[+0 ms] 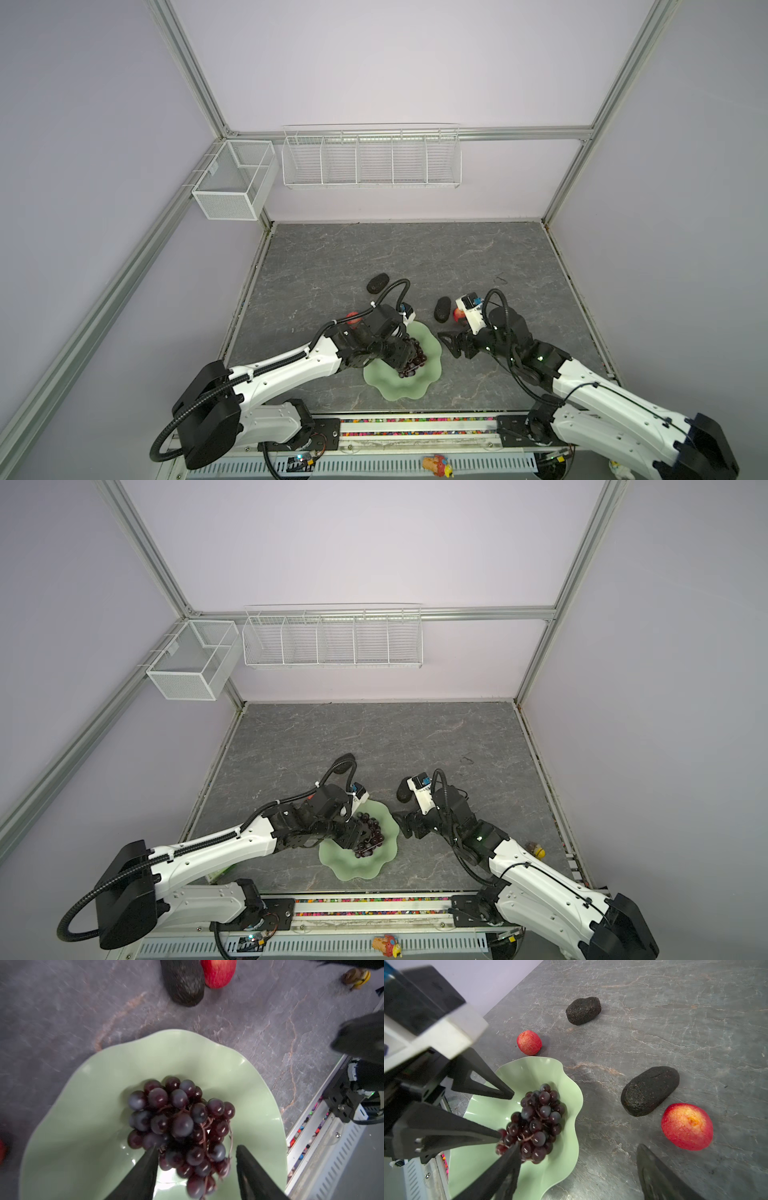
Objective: Place and organize the fake fruits in the fruit bowl
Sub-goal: 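Carry the grapes over the green bowl and release them with the left gripper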
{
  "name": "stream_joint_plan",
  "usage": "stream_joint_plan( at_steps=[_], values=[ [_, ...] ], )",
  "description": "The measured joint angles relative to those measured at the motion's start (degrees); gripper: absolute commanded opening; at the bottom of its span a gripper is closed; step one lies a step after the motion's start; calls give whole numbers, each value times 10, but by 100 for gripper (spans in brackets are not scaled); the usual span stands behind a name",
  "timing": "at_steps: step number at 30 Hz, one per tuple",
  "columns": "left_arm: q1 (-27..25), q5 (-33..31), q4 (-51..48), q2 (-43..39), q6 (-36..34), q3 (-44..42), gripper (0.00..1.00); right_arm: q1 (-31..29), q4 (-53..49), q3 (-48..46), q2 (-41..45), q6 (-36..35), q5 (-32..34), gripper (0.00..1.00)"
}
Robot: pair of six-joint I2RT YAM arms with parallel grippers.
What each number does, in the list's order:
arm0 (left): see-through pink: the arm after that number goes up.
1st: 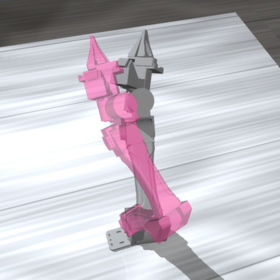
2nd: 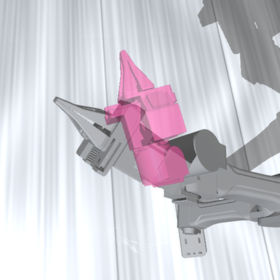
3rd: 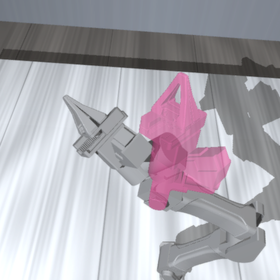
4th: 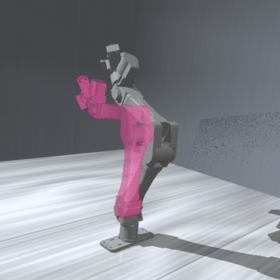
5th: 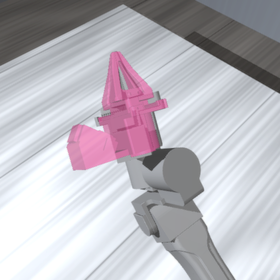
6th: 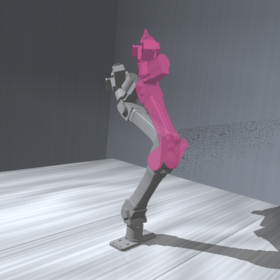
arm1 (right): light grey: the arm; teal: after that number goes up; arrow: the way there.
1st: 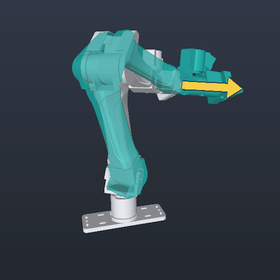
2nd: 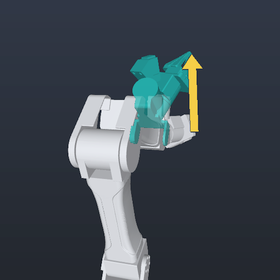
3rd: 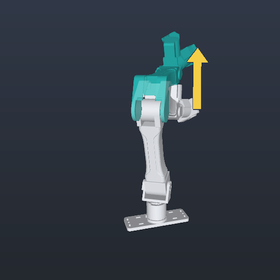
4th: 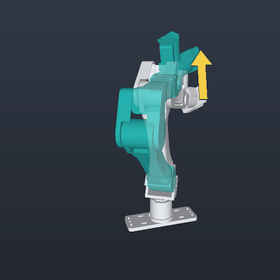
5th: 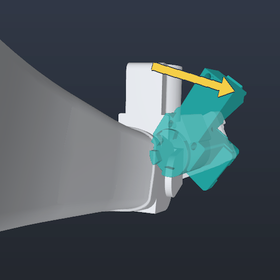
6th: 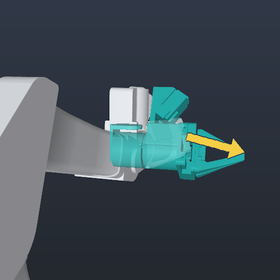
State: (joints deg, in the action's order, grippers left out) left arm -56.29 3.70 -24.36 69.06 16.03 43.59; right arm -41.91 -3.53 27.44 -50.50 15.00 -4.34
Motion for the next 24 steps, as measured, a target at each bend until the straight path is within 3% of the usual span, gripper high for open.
stream_joint_plan(
  at_steps=[2,4,7,11,16,24],
  values=[
    [0,-52,4,-34,0,0,78,0,5,0,-1,0,0,88],
    [13,-107,11,-60,-5,6,79,0,5,3,-5,0,0,88],
    [99,-147,17,-41,-3,45,79,0,4,12,-17,-3,-1,88],
    [200,-163,25,70,-17,118,79,-2,8,26,-34,-7,-9,88],
    [236,-145,21,233,-50,205,79,-3,26,40,-66,-9,-32,88],
    [284,-101,0,402,-88,326,79,-10,61,66,-121,-7,-70,88]
  ],
)
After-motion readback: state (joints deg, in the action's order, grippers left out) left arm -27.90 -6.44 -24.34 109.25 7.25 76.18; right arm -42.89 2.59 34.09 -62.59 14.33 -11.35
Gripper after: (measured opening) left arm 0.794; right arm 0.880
